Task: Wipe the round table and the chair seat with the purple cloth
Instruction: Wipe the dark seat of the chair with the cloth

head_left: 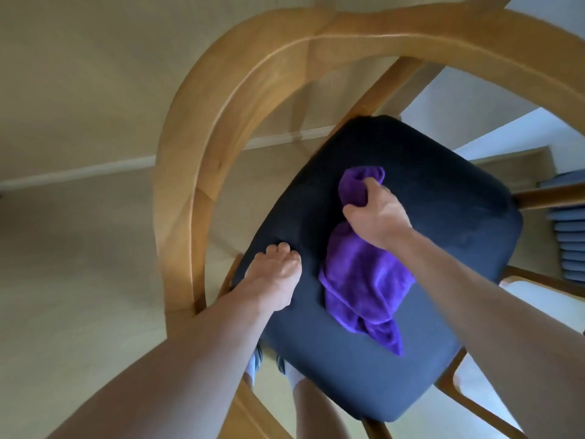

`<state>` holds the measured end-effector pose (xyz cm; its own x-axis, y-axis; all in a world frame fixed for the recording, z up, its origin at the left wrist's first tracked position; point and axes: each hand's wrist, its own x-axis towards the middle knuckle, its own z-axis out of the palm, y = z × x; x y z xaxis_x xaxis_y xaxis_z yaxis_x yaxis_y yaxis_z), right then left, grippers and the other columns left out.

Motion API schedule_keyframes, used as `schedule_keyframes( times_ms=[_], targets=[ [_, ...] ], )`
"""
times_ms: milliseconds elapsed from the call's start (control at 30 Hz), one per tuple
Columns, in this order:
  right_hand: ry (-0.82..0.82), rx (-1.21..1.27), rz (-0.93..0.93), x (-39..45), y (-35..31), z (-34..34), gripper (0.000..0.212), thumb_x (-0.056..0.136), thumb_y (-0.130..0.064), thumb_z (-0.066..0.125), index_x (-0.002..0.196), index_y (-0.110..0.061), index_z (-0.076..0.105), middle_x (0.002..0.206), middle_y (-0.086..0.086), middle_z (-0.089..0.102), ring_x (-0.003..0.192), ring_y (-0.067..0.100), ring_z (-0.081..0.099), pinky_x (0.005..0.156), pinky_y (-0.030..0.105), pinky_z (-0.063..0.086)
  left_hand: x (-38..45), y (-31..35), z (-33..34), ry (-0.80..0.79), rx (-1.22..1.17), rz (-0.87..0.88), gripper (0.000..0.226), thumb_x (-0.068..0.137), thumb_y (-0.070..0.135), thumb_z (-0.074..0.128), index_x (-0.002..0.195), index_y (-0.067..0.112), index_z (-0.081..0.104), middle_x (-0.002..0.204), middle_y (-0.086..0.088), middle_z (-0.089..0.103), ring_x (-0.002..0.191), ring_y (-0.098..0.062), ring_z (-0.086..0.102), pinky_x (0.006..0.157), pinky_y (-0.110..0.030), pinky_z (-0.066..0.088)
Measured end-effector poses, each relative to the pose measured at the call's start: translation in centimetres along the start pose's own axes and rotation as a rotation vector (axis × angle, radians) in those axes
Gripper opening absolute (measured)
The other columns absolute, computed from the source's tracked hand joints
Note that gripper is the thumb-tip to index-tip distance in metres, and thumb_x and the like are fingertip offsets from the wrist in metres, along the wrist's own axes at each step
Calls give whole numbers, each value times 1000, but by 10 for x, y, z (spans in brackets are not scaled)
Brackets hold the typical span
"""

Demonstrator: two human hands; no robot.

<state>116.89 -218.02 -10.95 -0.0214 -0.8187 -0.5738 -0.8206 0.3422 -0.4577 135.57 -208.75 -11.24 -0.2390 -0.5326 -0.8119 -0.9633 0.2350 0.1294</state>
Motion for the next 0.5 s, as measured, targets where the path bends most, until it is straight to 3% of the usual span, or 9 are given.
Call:
schedule_keyframes(
  times_ms=[100, 167, 233, 300, 367, 433, 500],
  targets=[
    [-2, -80, -13, 13, -26, 23, 41, 86, -32, 61, 120, -13, 49, 119, 13, 53, 110, 38, 56, 82, 34, 37, 0, 0, 0, 5, -15, 7, 61, 82, 14, 81, 133, 7, 47, 134, -12, 43, 124, -32, 47, 98, -41, 45],
    [-86, -205, -164, -2, -32, 43, 31, 86, -31, 61, 110, -16, 49, 117, 12, 59, 109, 36, 58, 80, 34, 39, 0, -1, -2, -1, -35, 11, 63, 81, 17, 82, 134, 6, 48, 133, -12, 44, 123, -32, 48, 97, -41, 45],
    [-280, -384, -321, -27, -29, 54, 17, 87, -31, 56, 97, -24, 45, 97, 0, 56, 102, 33, 60, 75, 33, 39, -3, -1, -3, -8, -34, 18, 69, 83, 22, 81, 139, 7, 45, 133, -13, 45, 123, -32, 47, 97, -40, 46],
    [-482, -520, -353, -41, -28, 50, 7, 89, -33, 49, 88, -27, 46, 83, -5, 52, 90, 28, 60, 71, 34, 42, -6, 0, -5, -4, -33, 24, 72, 85, 24, 79, 144, 6, 42, 132, -13, 44, 122, -32, 47, 96, -40, 46],
    [-605, -591, -310, -38, -30, 35, 17, 86, -38, 44, 78, -25, 51, 81, -2, 57, 77, 22, 59, 62, 32, 42, -7, 0, -5, 13, -26, 22, 72, 84, 25, 80, 142, 5, 43, 130, -12, 44, 120, -31, 48, 94, -39, 46],
    [-518, -487, -225, -23, -27, 15, 14, 81, -35, 48, 77, -25, 56, 84, -3, 60, 77, 20, 59, 57, 28, 38, -5, -1, -4, 16, -29, 22, 66, 81, 25, 83, 134, 6, 48, 129, -11, 44, 119, -31, 49, 95, -40, 46],
    [-217, -292, -158, -6, -18, -1, 14, 81, -27, 55, 93, -26, 61, 99, -3, 56, 87, 26, 58, 65, 29, 44, -4, -1, -3, 11, -29, 26, 59, 81, 24, 83, 127, 8, 49, 129, -11, 45, 119, -31, 49, 94, -39, 46]
  ],
)
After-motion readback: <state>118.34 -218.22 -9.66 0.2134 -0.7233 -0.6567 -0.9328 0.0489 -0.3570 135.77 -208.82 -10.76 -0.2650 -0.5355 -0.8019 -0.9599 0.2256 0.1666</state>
